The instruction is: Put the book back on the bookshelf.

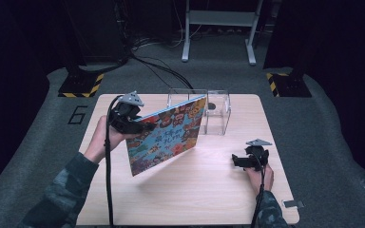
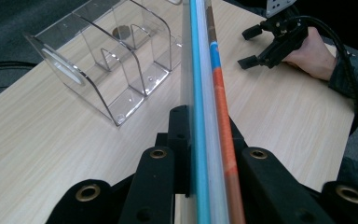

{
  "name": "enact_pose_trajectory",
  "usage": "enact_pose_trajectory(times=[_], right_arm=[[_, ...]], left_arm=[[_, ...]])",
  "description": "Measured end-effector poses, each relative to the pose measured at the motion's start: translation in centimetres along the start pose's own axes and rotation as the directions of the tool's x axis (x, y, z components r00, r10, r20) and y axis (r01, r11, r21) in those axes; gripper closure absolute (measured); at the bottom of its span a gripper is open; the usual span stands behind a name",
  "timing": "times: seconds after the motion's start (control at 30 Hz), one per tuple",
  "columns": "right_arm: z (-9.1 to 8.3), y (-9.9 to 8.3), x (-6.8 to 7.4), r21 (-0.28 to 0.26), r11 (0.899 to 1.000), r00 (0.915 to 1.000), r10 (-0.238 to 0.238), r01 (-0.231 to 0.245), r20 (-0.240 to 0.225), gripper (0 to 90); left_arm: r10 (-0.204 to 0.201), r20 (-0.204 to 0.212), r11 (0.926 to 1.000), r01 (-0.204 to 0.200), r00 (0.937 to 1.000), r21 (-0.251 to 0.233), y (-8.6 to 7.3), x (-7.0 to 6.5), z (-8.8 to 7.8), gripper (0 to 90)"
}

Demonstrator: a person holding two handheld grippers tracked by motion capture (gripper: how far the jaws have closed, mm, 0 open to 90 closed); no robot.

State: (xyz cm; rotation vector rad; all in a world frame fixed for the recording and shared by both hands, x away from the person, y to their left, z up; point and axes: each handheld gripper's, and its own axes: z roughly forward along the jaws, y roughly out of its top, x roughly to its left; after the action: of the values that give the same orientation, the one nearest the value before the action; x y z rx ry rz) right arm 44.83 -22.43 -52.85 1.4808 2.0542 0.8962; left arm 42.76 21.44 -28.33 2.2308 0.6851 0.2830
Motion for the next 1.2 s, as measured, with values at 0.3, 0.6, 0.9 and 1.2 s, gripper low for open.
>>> enact_pose_trajectory(times=[0.3,0.6,0.9,1.2], right_arm=[[0.0,0.0,0.0,-0.001,1.000,1.0000,0.001,-0.001,0.001,4.3],[0.0,0.0,0.0,-0.003,1.000,1.0000,0.002,-0.002,0.001,4.7],[0.0,0.0,0.0,-0.002,1.000,1.0000,0.000,0.000,0.001,4.9],[0.0,0.0,0.0,-0.002,1.000,1.0000,0.000,0.000,0.001,4.9]], left_arm=[[-0.030,-0.015,0.9995,0.030,0.9994,-0.011,-0.2,0.8,-1.1,80.9],[-0.076,-0.041,0.9969,0.075,0.9963,-0.023,-1.2,1.7,-1.9,80.9],[-0.122,-0.075,0.9916,0.119,0.9896,-0.052,-2.3,3.1,-3.0,80.8],[-0.165,-0.087,0.9848,0.159,0.9825,-0.070,-2.4,4.2,-2.6,80.8]])
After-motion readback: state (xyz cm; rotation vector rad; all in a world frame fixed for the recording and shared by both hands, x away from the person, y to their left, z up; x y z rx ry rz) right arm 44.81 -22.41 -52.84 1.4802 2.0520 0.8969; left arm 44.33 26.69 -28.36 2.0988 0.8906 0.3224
